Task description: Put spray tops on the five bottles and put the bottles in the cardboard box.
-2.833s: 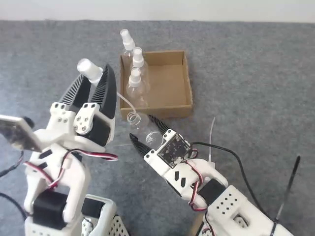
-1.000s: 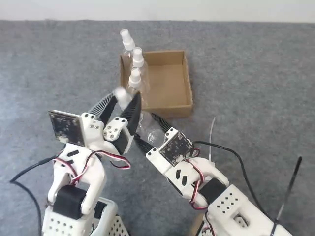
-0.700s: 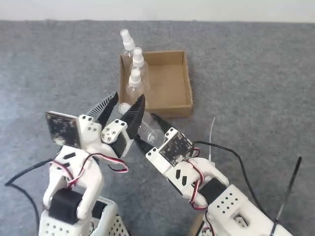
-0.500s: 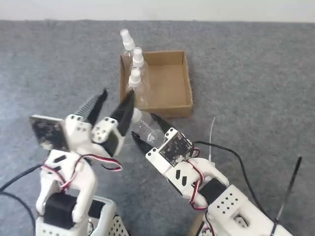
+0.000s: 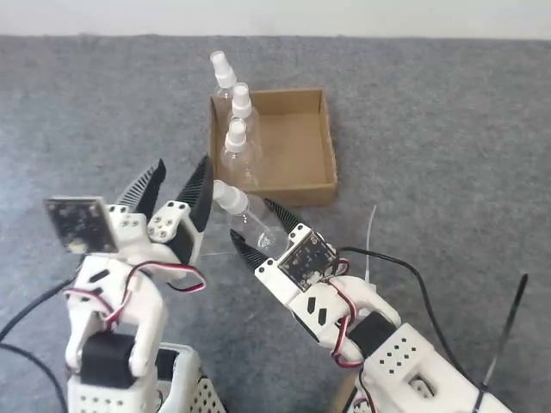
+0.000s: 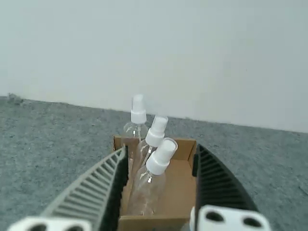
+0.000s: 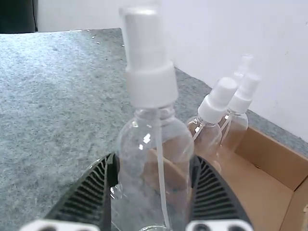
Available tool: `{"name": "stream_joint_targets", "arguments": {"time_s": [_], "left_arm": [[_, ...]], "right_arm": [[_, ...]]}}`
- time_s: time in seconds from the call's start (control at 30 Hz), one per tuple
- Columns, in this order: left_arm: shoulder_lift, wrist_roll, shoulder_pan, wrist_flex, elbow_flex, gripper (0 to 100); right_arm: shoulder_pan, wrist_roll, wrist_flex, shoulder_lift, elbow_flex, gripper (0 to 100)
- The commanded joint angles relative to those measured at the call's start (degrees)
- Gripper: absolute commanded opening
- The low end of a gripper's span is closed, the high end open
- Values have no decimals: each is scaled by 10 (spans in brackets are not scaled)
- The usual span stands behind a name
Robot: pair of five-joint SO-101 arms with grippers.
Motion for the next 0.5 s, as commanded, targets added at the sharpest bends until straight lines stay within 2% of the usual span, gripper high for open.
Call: {"name": "stream_joint_targets", "arguments": {"time_s": [0.0,0.1,0.27,0.47], "left_arm": [[-8,-2,-1,-25,16,202],[-8,-2,3,-27,36,202],[-8,-23,49,-31,51,201],[-7,-37,60,-89,89,158]], "right_arm": [[7,7,-10,-19,-5,51],[7,7,-9,-19,-5,51],[7,7,-9,-19,-5,51],[6,7,-8,-19,-5,51]]}}
